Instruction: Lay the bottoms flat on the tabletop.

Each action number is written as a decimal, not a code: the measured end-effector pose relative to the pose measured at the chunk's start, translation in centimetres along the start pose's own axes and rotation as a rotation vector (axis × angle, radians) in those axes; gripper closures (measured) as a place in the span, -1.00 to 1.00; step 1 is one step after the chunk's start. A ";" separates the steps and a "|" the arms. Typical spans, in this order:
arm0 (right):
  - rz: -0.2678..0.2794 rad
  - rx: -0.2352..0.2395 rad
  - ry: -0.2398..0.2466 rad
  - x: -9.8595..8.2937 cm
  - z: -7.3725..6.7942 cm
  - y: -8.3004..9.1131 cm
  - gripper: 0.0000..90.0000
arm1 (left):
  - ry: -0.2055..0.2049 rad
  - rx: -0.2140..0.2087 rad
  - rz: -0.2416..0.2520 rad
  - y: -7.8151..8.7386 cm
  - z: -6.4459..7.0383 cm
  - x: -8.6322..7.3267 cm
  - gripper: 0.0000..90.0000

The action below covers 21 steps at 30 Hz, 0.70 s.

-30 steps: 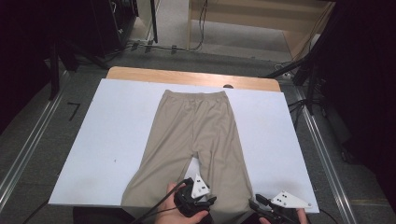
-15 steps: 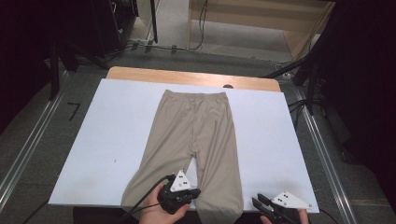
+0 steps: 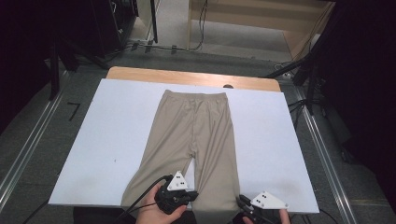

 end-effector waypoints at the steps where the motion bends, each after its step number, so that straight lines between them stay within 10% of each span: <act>1: -0.017 -0.006 -0.014 -0.1 0.3 0.2 0.95 | -0.001 -0.007 -0.001 0.0 0.1 0.0 0.99; 5: -0.021 -0.002 -0.033 -0.8 1.6 1.3 0.95 | -0.004 -0.058 0.015 0.3 0.1 0.2 0.93; 10: 0.056 0.031 -0.059 0.0 2.8 1.6 0.43 | 0.008 -0.008 0.110 3.1 -2.0 1.5 0.00; 21: 0.023 0.004 -0.030 2.2 2.8 -2.0 0.14 | 0.148 0.215 0.145 10.9 -10.5 -2.1 -0.09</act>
Point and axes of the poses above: each handheld gripper's, and its own axes: y roughly backward along the jaws, x roughly out of its top, z roughly to its right, the point moved 5 cm from there along -y, roughly forward along the jaws, and after that the axes turned 4 degrees about z, right-handed, at the moved point
